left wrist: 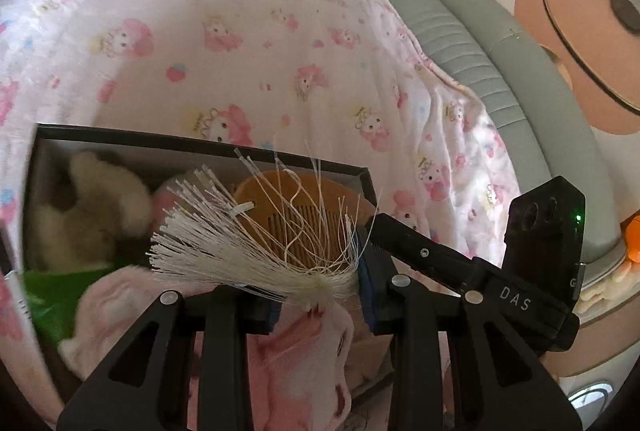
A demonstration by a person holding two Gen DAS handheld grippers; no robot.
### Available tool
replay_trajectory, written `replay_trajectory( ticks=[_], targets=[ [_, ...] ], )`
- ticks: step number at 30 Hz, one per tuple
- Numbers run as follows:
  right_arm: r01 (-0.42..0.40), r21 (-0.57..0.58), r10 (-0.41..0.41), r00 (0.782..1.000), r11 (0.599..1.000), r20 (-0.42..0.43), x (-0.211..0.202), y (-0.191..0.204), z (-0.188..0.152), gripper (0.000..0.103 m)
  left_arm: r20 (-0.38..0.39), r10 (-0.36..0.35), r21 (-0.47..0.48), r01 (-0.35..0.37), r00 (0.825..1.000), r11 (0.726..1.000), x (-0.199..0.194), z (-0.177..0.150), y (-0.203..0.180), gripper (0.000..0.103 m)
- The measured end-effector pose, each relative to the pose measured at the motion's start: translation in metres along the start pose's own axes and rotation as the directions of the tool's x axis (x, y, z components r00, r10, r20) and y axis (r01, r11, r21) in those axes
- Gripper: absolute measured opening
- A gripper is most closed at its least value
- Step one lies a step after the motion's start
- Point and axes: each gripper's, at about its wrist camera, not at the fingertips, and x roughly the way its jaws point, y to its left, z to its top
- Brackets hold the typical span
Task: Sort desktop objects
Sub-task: 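Lift the wooden comb with the left gripper and carry it over the black box, then lower the comb into the box and open the left gripper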
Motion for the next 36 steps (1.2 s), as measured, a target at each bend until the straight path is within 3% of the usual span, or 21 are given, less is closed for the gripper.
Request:
replay_trajectory(
  ticks=[4, 9, 11, 15, 19, 21, 24, 27, 29, 30, 33, 36],
  targets=[
    [0.04, -0.011, -0.04, 0.999, 0.999, 0.014, 0.007, -0.016, -0.001, 0.029, -0.036, 0.025, 0.007, -0.025, 0.999, 1.0, 0.023, 0.001, 0.0, 0.032],
    [0.014, 0.044, -0.013, 1.0, 0.999, -0.023, 0.022, -0.036, -0.001, 0.029, -0.067, 0.111, 0.053, -0.107, 0.992, 0.993, 0.037, 0.002, -0.004, 0.032],
    [0.042, 0.028, -0.042, 0.999, 0.999, -0.02, 0.025, -0.036, -0.001, 0.029, -0.082, 0.187, 0.094, -0.179, 0.979, 0.979, 0.043, 0.0, -0.007, 0.033],
    [0.109, -0.032, -0.109, 0.994, 0.994, -0.002, 0.03, -0.026, -0.003, 0.029, -0.102, 0.226, 0.109, -0.215, 0.969, 0.971, 0.048, 0.002, -0.008, 0.038],
    [0.206, -0.088, -0.207, 0.978, 0.974, 0.008, 0.036, -0.022, -0.007, 0.028, -0.131, 0.316, 0.115, -0.302, 0.94, 0.946, 0.046, 0.007, -0.005, 0.044],
    [0.212, -0.083, -0.212, 0.977, 0.974, 0.015, 0.035, -0.024, -0.007, 0.028, -0.113, 0.357, 0.121, -0.343, 0.927, 0.931, 0.037, 0.008, -0.003, 0.049],
    [0.187, -0.043, -0.185, 0.982, 0.981, 0.041, 0.024, -0.031, -0.006, 0.028, -0.073, 0.374, 0.104, -0.366, 0.925, 0.925, 0.02, 0.009, 0.0, 0.053],
    [0.166, -0.023, -0.164, 0.983, 0.986, 0.083, 0.01, -0.034, -0.005, 0.028, -0.01, 0.386, 0.104, -0.383, 0.922, 0.918, 0.006, 0.008, -0.001, 0.05],
    [0.166, -0.034, -0.162, 0.982, 0.986, 0.095, 0.006, -0.031, -0.005, 0.026, 0.037, 0.401, 0.117, -0.403, 0.915, 0.908, 0.0, 0.009, -0.002, 0.031],
    [0.162, -0.042, -0.157, 0.983, 0.986, 0.094, 0.006, -0.029, -0.006, 0.025, 0.045, 0.399, 0.118, -0.401, 0.916, 0.908, 0.0, 0.01, -0.002, 0.029],
    [0.141, -0.077, -0.135, 0.988, 0.987, 0.074, 0.012, -0.02, -0.008, 0.025, 0.028, 0.361, 0.115, -0.362, 0.932, 0.925, 0.009, 0.016, -0.001, 0.029],
    [0.178, -0.096, -0.17, 0.982, 0.979, 0.084, 0.017, -0.015, -0.01, 0.025, 0.024, 0.337, 0.137, -0.337, 0.941, 0.932, 0.02, 0.02, -0.007, 0.029]
  ],
)
